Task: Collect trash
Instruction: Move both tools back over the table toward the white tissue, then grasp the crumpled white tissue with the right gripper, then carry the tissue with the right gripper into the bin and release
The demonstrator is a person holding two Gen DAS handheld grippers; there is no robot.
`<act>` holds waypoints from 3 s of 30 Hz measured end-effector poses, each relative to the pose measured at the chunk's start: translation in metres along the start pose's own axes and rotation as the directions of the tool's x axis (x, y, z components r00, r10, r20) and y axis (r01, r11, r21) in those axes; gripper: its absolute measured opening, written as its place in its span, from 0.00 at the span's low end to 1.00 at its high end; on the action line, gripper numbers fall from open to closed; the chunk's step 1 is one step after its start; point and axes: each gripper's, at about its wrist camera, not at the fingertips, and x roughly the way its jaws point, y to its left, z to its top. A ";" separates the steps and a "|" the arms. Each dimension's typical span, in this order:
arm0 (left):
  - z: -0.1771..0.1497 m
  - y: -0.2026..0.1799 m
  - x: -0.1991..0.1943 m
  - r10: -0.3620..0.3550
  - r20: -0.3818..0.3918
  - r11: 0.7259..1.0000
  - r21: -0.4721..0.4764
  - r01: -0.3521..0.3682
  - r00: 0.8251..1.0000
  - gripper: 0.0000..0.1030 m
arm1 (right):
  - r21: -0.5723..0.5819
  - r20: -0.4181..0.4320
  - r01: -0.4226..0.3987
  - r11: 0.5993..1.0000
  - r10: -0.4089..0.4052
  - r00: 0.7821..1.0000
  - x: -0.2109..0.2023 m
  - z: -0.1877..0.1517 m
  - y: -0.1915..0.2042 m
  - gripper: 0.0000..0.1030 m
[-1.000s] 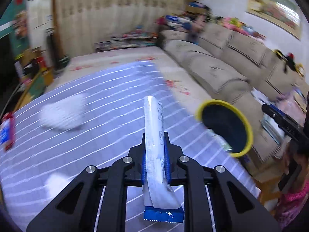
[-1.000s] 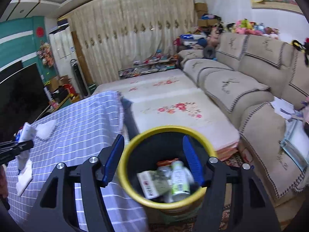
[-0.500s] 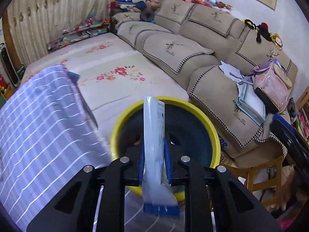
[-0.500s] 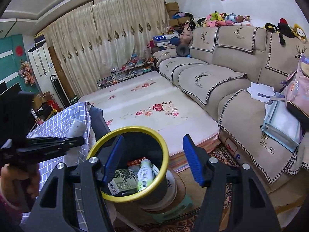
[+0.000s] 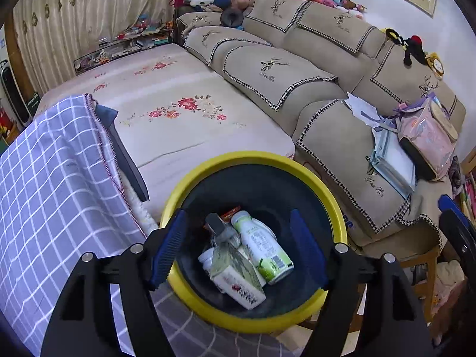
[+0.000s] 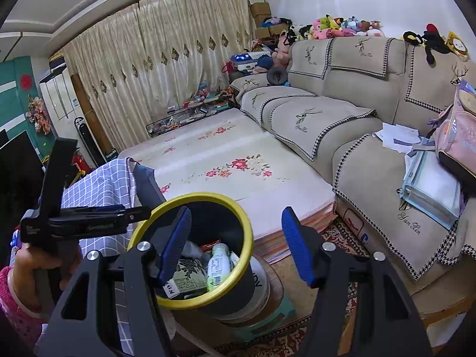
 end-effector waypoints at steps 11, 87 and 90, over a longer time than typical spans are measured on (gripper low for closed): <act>-0.077 0.069 -0.157 0.130 0.267 0.978 -0.192 -0.079 0.955 0.89 | -0.045 -0.020 -0.040 0.998 0.039 0.999 0.005 -0.004 0.030 0.62; -0.327 0.216 -0.360 0.599 0.222 0.665 -0.672 -0.324 0.770 0.95 | -0.426 -0.451 -0.601 0.676 0.417 0.789 0.025 -0.101 0.374 0.11; -0.318 0.213 -0.354 0.594 0.222 0.676 -0.660 -0.329 0.774 0.95 | -0.411 -0.386 -0.540 0.735 0.396 0.833 0.029 -0.076 0.337 0.11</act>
